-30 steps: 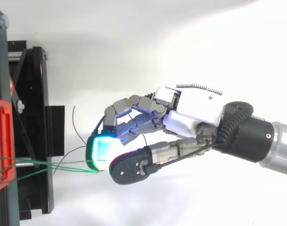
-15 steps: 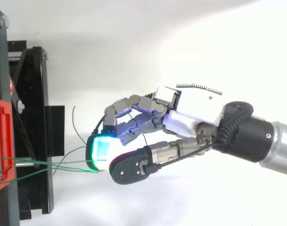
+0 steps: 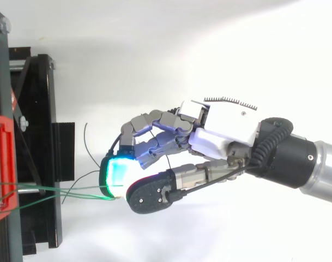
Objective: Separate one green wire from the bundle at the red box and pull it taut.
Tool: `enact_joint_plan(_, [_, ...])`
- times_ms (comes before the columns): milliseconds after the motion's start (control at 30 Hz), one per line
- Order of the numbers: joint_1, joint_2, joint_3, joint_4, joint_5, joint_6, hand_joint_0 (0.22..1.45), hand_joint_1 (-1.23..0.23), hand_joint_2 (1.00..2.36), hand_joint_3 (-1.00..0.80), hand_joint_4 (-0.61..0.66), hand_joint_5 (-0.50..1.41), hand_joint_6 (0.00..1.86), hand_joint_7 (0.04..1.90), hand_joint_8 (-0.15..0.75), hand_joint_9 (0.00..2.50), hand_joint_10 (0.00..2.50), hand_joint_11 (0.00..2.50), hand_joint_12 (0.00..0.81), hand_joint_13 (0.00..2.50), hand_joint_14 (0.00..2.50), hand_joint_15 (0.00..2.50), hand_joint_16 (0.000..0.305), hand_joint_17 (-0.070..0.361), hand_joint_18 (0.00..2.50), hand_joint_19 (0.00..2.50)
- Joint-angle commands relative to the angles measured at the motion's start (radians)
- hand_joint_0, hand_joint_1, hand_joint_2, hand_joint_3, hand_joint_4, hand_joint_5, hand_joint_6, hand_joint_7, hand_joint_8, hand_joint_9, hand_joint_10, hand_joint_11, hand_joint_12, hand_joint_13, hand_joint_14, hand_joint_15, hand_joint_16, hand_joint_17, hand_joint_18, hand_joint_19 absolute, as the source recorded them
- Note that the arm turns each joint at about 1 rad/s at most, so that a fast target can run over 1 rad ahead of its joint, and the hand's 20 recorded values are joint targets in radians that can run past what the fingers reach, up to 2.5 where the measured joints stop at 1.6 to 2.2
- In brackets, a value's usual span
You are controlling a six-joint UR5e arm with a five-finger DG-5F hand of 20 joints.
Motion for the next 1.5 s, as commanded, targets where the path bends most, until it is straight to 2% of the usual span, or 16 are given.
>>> enact_joint_plan(0, [0.000,0.000,0.000,0.000,0.000,0.000,0.61,-0.84,1.02,-0.12,-0.17,-0.10,0.87,1.10,0.195,0.80,0.01,0.21,0.330,0.61,0.01,0.33,0.048,0.108,0.53,0.51])
enact_joint_plan(1467, [0.000,0.000,0.000,0.000,0.000,0.000,0.61,-0.84,1.02,-0.13,-0.19,-0.10,0.87,1.08,0.167,0.80,0.01,0.21,0.316,0.59,0.01,0.32,0.047,0.106,0.52,0.51])
